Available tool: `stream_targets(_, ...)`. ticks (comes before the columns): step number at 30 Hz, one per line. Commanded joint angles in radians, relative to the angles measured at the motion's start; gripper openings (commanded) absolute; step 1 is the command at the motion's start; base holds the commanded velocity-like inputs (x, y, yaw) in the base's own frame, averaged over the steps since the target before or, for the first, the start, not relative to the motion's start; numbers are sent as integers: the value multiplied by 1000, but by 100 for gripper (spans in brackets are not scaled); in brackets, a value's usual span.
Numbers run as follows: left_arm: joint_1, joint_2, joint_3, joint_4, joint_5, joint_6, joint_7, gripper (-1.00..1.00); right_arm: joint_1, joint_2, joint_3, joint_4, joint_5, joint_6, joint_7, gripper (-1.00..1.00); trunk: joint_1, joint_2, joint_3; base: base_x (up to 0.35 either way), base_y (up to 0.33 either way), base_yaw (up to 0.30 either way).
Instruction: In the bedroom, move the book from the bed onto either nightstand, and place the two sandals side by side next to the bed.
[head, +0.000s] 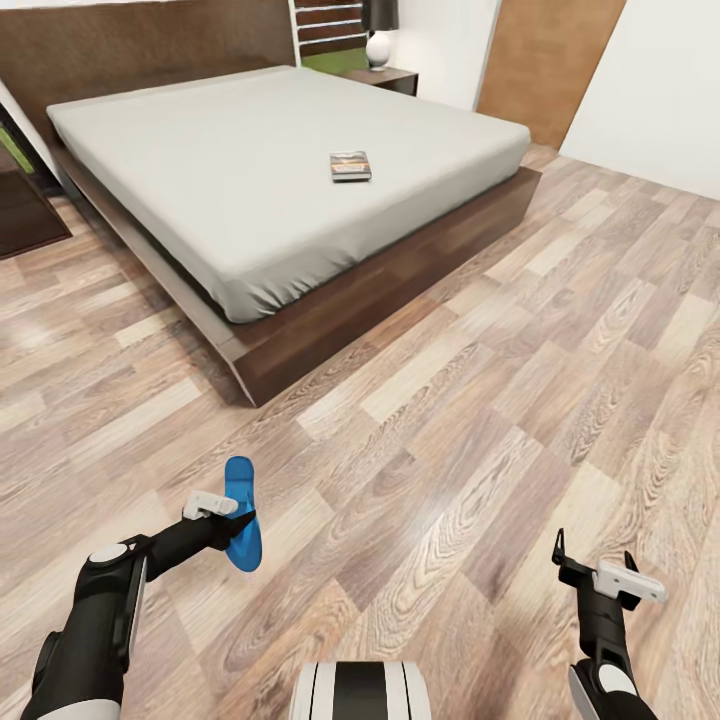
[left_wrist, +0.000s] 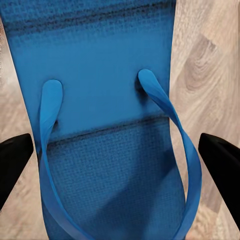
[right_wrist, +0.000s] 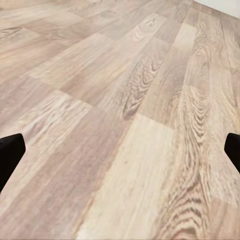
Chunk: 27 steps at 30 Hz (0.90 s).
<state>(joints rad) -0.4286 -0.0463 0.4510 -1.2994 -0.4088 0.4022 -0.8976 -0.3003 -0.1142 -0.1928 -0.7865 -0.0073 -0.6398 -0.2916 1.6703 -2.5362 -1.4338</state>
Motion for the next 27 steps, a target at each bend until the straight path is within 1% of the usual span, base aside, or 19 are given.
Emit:
stream_targets(1,-1,-1,3,-1,-5,7,-7,-100,0,-1,1,2,0,-3,-3,100,-1,0,3,0,0,0)
stream_targets(8,-1,-1,3,2,-5,7,-7,-100,0,-1,1,3,-1,-3,-3,100,-4,2,30,0,0,0)
stream_targets(11,-1,-1,1,29,-5,6,-6,-100,0,-1,1,3,0,-3,-3,100,-5,2,42,0,0,0)
stream_targets(14,-1,-1,0,38,-5,6,-6,-100,0,-1,1,4,-1,-3,-3,100,-6,3,54,0,0,0)
stream_targets(27,-1,-1,0,46,-5,4,-6,-100,0,-1,1,4,0,-3,-3,100,-12,6,104,0,0,0)
